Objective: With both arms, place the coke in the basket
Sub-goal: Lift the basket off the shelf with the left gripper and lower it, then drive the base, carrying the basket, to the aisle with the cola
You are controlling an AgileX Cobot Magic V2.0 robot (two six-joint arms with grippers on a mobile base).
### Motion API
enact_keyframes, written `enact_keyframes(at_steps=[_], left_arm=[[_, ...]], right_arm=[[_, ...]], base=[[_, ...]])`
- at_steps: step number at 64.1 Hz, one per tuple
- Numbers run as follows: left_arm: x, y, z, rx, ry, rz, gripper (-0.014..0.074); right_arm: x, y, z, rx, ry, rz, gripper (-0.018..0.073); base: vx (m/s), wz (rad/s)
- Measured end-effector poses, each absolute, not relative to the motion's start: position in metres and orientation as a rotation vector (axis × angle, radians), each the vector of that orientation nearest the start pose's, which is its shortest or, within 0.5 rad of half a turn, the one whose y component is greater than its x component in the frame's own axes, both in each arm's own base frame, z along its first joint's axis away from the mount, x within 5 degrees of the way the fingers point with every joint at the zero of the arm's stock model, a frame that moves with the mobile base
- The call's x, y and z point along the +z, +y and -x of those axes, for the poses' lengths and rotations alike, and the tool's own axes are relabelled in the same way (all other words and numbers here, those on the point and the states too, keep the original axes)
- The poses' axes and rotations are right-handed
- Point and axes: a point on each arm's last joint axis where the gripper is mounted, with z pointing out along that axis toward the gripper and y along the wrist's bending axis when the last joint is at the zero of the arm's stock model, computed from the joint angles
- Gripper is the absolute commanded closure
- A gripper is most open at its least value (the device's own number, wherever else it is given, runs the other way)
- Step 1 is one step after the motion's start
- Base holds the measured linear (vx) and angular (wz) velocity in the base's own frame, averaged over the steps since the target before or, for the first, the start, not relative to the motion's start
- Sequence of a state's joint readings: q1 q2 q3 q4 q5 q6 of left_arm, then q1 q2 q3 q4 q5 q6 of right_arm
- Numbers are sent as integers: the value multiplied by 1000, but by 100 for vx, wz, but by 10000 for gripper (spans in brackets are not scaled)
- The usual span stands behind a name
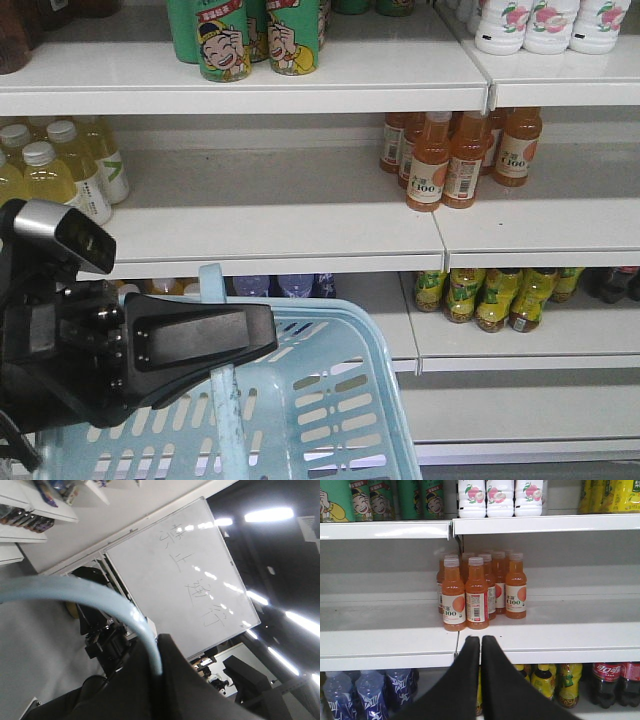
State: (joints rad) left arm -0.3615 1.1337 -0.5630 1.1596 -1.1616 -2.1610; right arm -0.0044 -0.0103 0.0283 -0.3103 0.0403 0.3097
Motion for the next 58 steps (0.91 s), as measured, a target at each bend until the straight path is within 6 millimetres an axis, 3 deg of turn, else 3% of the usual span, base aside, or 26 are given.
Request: enact_keyframes(at_steps=[16,58], left_arm=[[315,-139,-158,-2046,1771,-106,603],[311,-141,-156,-2017,1814,-159,603]], right_arm=[[201,-1,-57,-13,1540,-13,564],[201,-1,-57,-13,1540,-13,564]], base=[[0,0],[0,0]])
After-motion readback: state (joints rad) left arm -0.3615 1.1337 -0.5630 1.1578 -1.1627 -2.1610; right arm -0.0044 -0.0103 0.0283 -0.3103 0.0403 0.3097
